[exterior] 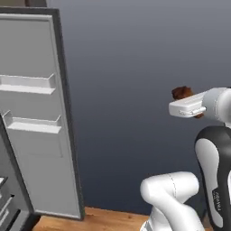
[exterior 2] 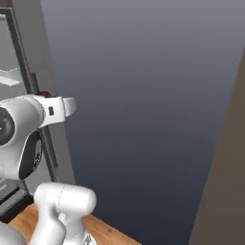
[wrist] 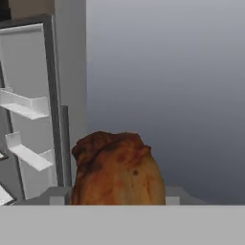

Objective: Gather the cucumber and squash from the fridge and place them on a tray on the dining counter. Then gather the steak and chicken drumstick from the fridge and place them on the other tray.

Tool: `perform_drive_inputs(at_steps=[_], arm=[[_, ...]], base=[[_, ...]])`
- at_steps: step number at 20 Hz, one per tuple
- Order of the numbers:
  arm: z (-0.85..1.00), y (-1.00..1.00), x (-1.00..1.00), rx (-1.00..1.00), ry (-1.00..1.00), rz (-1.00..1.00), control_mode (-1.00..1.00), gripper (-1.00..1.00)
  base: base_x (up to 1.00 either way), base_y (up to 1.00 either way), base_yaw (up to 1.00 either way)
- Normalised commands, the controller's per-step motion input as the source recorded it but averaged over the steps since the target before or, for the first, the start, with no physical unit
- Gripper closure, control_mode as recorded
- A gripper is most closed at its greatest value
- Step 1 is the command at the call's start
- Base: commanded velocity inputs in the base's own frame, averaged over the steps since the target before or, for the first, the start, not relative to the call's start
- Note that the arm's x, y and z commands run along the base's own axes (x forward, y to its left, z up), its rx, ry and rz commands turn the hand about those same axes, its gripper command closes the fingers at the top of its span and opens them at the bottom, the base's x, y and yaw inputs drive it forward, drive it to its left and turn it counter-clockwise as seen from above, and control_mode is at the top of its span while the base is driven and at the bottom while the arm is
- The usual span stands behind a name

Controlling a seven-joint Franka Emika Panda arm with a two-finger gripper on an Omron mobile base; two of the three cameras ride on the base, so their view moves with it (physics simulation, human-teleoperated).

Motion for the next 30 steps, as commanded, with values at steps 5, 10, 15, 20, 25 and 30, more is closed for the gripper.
perform_drive_inputs(at_steps=[5,10,15,20,25,30], arm=[[0.0,0.0,0.0,0.0,0.0,0.0,1.0,1.0],[0.0,0.0,0.0,0.0,0.0,0.0,1.0,1.0],[0.0,0.0,0.0,0.0,0.0,0.0,1.0,1.0],[0.0,0.0,0.0,0.0,0.0,0.0,1.0,1.0],[0.0,0.0,0.0,0.0,0.0,0.0,1.0,1.0],[0.0,0.0,0.0,0.0,0.0,0.0,1.0,1.0]], base=[[0.0,0.01,-1.0],[0.0,0.0,-1.0],[0.0,0.0,-1.0],[0.0,0.01,-0.99],[0.0,0.0,-1.0],[0.0,0.01,-1.0]])
